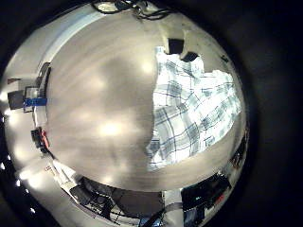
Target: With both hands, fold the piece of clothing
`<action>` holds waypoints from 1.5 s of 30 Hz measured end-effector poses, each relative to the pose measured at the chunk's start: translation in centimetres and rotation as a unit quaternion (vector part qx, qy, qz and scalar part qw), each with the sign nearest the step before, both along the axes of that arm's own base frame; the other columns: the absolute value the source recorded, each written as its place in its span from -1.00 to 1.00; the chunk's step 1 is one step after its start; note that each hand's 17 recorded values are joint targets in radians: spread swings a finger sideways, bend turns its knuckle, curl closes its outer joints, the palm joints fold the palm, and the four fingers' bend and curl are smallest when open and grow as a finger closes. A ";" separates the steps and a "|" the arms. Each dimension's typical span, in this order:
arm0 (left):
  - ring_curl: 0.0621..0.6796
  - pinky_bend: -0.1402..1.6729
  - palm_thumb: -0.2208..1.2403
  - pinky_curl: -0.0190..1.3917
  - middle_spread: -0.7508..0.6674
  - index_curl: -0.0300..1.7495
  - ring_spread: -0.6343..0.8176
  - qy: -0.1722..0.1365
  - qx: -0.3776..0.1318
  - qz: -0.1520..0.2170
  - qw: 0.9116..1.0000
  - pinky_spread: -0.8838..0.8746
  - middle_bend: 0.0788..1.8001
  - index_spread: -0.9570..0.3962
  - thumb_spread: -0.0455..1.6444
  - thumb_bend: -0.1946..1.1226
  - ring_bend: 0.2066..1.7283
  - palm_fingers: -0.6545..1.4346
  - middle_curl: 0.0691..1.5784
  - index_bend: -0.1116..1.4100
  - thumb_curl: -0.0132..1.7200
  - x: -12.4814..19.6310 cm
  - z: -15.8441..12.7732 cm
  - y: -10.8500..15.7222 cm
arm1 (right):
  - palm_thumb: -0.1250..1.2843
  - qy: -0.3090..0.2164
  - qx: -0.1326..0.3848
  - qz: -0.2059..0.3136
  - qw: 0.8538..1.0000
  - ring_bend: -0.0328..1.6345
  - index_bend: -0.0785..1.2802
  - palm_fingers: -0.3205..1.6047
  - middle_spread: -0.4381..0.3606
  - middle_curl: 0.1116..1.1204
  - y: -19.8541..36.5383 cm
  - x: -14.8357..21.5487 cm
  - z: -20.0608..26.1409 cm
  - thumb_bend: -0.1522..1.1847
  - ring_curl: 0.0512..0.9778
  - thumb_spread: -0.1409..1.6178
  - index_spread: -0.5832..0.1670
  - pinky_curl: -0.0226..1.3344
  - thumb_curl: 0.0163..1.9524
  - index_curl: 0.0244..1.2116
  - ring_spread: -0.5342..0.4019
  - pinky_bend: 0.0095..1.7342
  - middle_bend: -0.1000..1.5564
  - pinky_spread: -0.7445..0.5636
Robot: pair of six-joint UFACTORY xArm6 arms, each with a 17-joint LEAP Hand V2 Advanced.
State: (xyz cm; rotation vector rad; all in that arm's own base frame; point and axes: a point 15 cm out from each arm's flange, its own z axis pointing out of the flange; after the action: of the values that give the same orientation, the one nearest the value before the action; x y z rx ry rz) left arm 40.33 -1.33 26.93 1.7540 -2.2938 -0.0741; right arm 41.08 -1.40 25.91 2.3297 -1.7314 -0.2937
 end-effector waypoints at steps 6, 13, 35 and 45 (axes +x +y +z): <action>-0.44 -0.59 0.10 -0.18 0.39 -0.36 0.37 0.003 0.000 0.004 1.000 0.42 -0.89 0.38 0.36 -0.73 -0.45 -0.28 -0.60 -0.61 -0.57 -2.1 -3.2 -0.3 | -0.25 0.014 -0.004 0.021 1.000 -0.02 -0.61 -0.59 -0.26 -0.45 1.0 -1.0 -3.9 -0.80 -0.47 0.52 -0.56 -0.60 -0.68 -0.33 -0.04 -0.09 -0.33 0.57; -0.46 -0.59 0.10 -0.24 0.38 -0.40 0.39 0.021 0.001 0.006 1.000 0.43 -0.90 0.39 0.36 -0.74 -0.48 -0.26 -0.65 -0.60 -0.58 -3.1 -4.4 -0.3 | -0.21 0.033 -0.007 0.046 0.998 -0.10 -0.62 -0.55 -0.22 -0.49 3.2 -0.6 -7.7 -0.80 -0.53 0.46 -0.52 -0.63 -0.68 -0.38 0.02 -0.16 -0.42 0.63; -0.50 -0.57 0.11 -0.36 0.42 -0.46 0.42 0.012 0.009 0.004 1.000 0.45 -0.90 0.40 0.37 -0.74 -0.52 -0.24 -0.72 -0.59 -0.58 -2.9 -2.5 0.2 | 0.42 0.048 -0.098 0.071 0.991 0.43 0.08 0.73 -0.52 0.03 0.6 -0.1 -9.1 -0.72 -0.11 0.32 -0.67 -0.42 -0.55 0.08 -0.40 0.33 0.25 -0.34; -0.51 -0.56 0.10 -0.39 0.43 -0.45 0.44 0.025 0.008 -0.002 1.000 0.46 -0.90 0.39 0.37 -0.74 -0.53 -0.24 -0.74 -0.57 -0.58 -4.6 -2.4 0.0 | 0.67 0.020 -0.092 0.002 0.996 0.68 0.56 0.49 -0.44 0.37 -5.0 0.1 -6.8 -0.67 0.19 0.32 -0.49 -0.19 -0.41 0.44 -0.36 0.63 0.58 -0.22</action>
State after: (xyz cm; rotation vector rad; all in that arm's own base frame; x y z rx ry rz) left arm 35.70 -1.33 24.54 1.7339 -2.2679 -0.1355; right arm 41.18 -6.42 19.15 2.1819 -1.6585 -0.1718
